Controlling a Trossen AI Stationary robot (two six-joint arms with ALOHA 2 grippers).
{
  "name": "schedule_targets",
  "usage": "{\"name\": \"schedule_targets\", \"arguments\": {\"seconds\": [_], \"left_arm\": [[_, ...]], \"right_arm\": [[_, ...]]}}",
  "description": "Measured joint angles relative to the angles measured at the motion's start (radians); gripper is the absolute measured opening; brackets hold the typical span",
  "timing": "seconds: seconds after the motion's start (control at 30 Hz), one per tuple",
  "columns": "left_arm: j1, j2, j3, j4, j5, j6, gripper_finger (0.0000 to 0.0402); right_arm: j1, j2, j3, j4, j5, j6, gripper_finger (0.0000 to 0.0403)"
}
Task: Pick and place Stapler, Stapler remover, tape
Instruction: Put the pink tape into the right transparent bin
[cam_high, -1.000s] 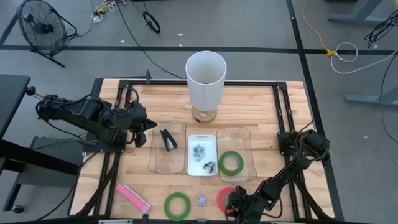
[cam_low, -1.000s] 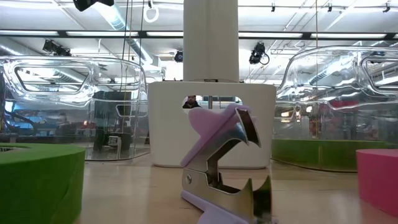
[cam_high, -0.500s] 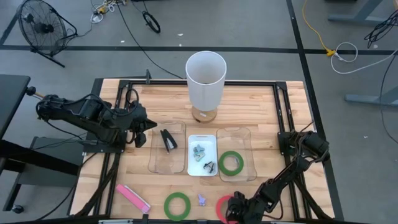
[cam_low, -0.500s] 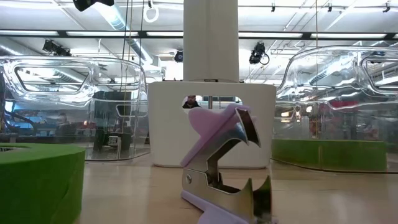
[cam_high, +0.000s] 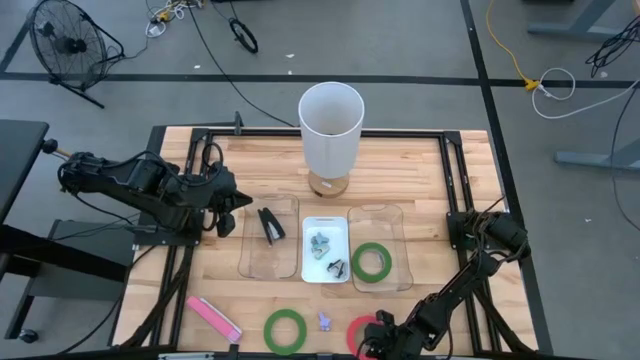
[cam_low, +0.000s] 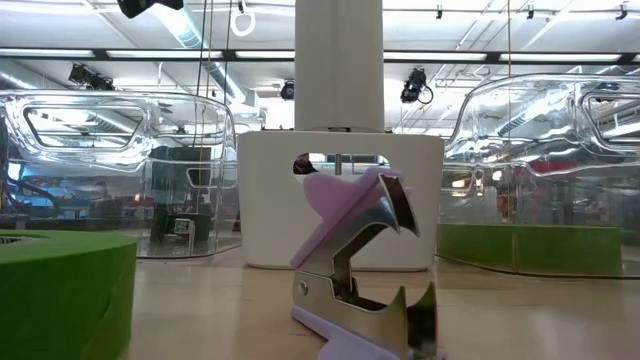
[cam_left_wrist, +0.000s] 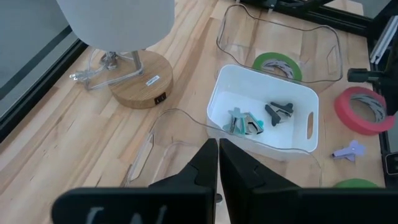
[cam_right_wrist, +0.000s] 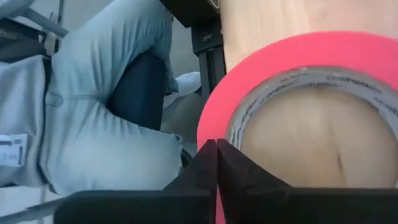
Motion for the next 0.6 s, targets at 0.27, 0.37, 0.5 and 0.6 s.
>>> {"name": "schedule_targets", "arguments": {"seconds": [0.27, 0.37, 0.5, 0.6], "left_arm": [[0.0, 0.0, 0.0, 0.0, 0.0, 0.002, 0.0018], [0.0, 0.0, 0.0, 0.0, 0.0, 0.003, 0.0018], [0.0, 0.0, 0.0, -0.001, 0.0, 0.003, 0.0018], [0.0, 0.0, 0.0, -0.001, 0.0, 0.003, 0.0018]], "right_arm": [[-0.003, -0.008, 0.004, 0.101, -0.046, 0.003, 0.0095], [0.001, -0.008, 0.004, 0.075, -0.071, 0.02, 0.0127], [0.002, -0.008, 0.004, 0.049, -0.095, 0.056, 0.0158], [-0.001, -0.008, 0.004, 0.056, -0.1, 0.059, 0.0171]]}}
